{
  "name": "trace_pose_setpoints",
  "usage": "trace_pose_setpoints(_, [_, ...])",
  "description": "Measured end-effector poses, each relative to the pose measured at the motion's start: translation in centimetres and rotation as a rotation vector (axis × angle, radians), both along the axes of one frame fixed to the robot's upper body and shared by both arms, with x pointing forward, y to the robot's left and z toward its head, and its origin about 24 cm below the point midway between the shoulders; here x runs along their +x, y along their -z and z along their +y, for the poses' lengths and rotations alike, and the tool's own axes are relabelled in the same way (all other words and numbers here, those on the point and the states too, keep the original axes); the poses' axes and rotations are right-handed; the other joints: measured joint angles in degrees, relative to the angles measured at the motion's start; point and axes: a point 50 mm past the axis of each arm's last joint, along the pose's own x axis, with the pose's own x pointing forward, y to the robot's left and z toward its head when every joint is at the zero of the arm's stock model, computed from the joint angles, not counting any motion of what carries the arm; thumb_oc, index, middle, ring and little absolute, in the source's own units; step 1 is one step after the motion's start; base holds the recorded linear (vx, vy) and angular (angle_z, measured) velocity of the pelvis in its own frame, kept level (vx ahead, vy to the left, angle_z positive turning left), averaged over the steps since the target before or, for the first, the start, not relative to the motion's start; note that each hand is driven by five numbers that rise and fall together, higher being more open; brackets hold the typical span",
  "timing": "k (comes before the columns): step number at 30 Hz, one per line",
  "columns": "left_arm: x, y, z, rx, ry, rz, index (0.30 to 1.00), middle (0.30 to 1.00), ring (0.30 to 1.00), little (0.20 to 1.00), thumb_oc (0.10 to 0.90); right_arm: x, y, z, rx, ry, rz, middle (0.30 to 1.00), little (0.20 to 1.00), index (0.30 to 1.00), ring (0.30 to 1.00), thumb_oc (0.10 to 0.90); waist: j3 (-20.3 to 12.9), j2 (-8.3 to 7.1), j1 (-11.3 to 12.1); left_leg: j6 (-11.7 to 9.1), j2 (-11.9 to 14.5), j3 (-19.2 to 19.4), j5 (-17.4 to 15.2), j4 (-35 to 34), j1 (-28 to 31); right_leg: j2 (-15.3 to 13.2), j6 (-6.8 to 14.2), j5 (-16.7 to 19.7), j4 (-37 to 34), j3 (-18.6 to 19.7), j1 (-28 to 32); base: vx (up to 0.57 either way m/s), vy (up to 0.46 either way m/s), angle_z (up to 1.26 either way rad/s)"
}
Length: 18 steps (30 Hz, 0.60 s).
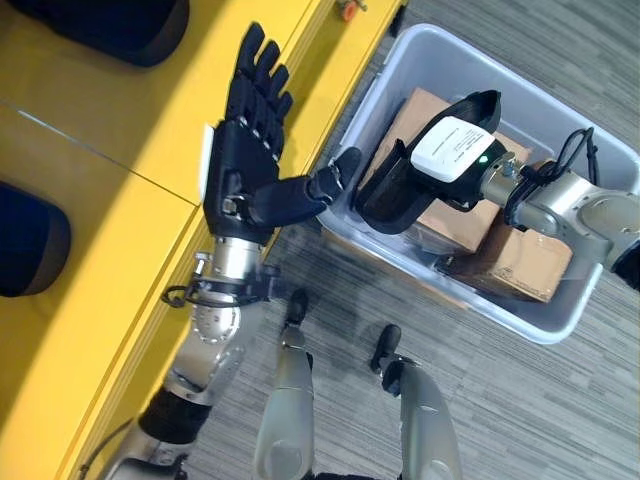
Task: Move parts from the plastic box to the shelf.
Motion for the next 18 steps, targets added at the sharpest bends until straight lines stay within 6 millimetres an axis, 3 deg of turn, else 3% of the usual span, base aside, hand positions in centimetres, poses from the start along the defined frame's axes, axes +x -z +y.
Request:
trace_pose_setpoints(3, [-0.1, 0.0, 0.7, 0.015, -0.008, -0.005, 1.0, 1.0, 1.0, 1.0, 0.9, -1.4, -1.6, -0.7, 0.036, -0.025, -0.017, 0.3, 0.3, 0.3, 0.3, 0.4, -0.5, -0.26, -0.7, 0.1, 0.1, 1.2, 0.3, -2.0, 4.4, 0.5, 0.8, 1.8, -4.7, 0.5, 5.2, 0.06, 0.043, -0.15])
trace_pose_setpoints(6, [-0.6, 0.1, 1.5, 0.024, -0.018, -0.011, 1.0, 1.0, 1.0, 1.0, 0.9, -2.5, -3.5, -0.8, 0.12, -0.053, -0.053, 0.3, 0.3, 0.3, 0.3, 0.4, -3.0, -1.25, -2.2, 0.5, 0.1, 2.4, 0.3, -4.0, 6.5, 0.7, 1.2, 3.5, -8.9, 1.0, 7.8, 0.08, 0.054, -0.12])
trace_pose_setpoints(7, [-0.6, 0.1, 1.9, 0.058, -0.022, 0.005, 1.0, 1.0, 1.0, 1.0, 0.9, -3.0, -4.1, -1.1, 0.124, -0.055, -0.054, 0.3, 0.3, 0.3, 0.3, 0.4, -1.7, -1.34, -1.9, 0.6, 0.2, 2.9, 0.5, -5.3, 10.3, 1.0, 1.6, 4.6, -12.0, 1.0, 12.2, 0.04, 0.037, -0.1])
trace_pose_setpoints(8, [-0.8, 0.9, 2.4, 0.081, -0.038, 0.04, 1.0, 1.0, 1.0, 1.0, 0.9, -3.3, -3.7, -1.5, 0.137, -0.053, -0.03, 0.3, 0.3, 0.3, 0.3, 0.4, -3.5, -1.87, -2.6, 0.7, 0.0, 3.3, 0.4, -6.2, 12.1, 0.9, 1.9, 5.1, -14.6, 1.0, 14.8, 0.07, 0.052, -0.09])
trace_pose_setpoints(9, [-1.1, 1.7, 2.8, 0.088, -0.047, 0.069, 1.0, 1.0, 1.0, 1.0, 0.9, -3.5, -3.2, -2.0, 0.163, -0.049, -0.003, 0.3, 0.3, 0.3, 0.3, 0.4, -7.5, -2.33, -3.3, 1.0, 0.0, 3.6, 0.0, -7.5, 12.1, 1.0, 2.3, 5.6, -16.8, 1.0, 15.1, 0.09, 0.057, -0.07])
trace_pose_setpoints(11, [-1.2, 2.1, 3.0, 0.097, -0.046, 0.081, 1.0, 1.0, 1.0, 1.0, 0.9, -3.8, -3.4, -2.7, 0.196, -0.036, -0.002, 0.3, 0.3, 0.3, 0.3, 0.4, -10.4, -2.75, -3.3, 1.0, -0.1, 4.2, 0.1, -8.8, 12.7, 1.1, 2.6, 6.8, -19.7, 1.2, 16.2, 0.07, 0.049, -0.07])
trace_pose_setpoints(18, [-1.4, 1.4, 4.4, 0.112, -0.097, 0.048, 1.0, 1.0, 1.0, 1.0, 0.9, -4.5, -5.6, -3.6, 0.226, -0.03, -0.07, 0.3, 0.3, 0.3, 0.3, 0.4, -11.1, -2.75, -3.8, 1.0, -0.2, 7.1, 0.2, -10.9, 15.8, 1.5, 2.7, 10.4, -26.7, 3.2, 19.8, 0.05, 0.053, -0.18])
